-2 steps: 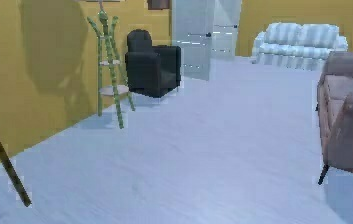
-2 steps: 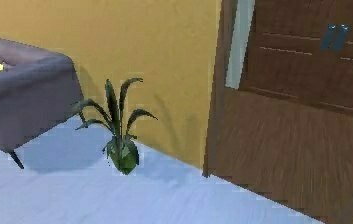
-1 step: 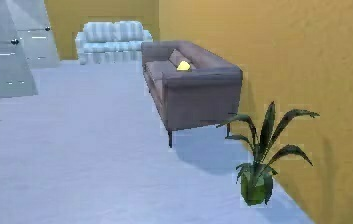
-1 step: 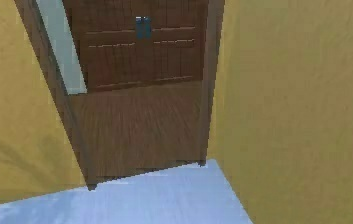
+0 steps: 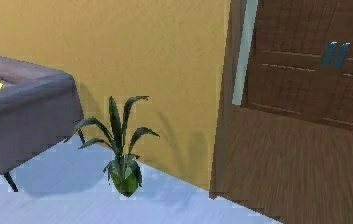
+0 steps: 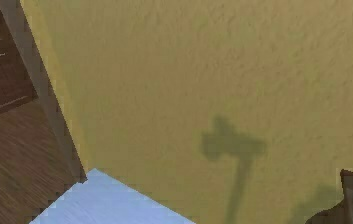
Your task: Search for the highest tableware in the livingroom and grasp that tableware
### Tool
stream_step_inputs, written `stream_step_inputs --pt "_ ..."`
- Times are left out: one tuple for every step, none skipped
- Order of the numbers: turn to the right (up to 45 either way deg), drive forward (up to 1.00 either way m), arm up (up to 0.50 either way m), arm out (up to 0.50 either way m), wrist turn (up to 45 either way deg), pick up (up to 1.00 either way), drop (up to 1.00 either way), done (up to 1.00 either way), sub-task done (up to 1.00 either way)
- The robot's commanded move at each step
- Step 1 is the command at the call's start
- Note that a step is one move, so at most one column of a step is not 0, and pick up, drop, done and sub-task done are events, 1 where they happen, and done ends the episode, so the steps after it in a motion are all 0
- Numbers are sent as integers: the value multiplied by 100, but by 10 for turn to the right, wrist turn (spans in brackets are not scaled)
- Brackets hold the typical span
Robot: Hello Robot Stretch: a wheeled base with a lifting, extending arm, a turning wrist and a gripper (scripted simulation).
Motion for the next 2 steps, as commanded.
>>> stream_step_inputs --pt "0 10 0 0 0 0 0 0 0" --pt "-450 0 0 0 0 0 0 0 0"
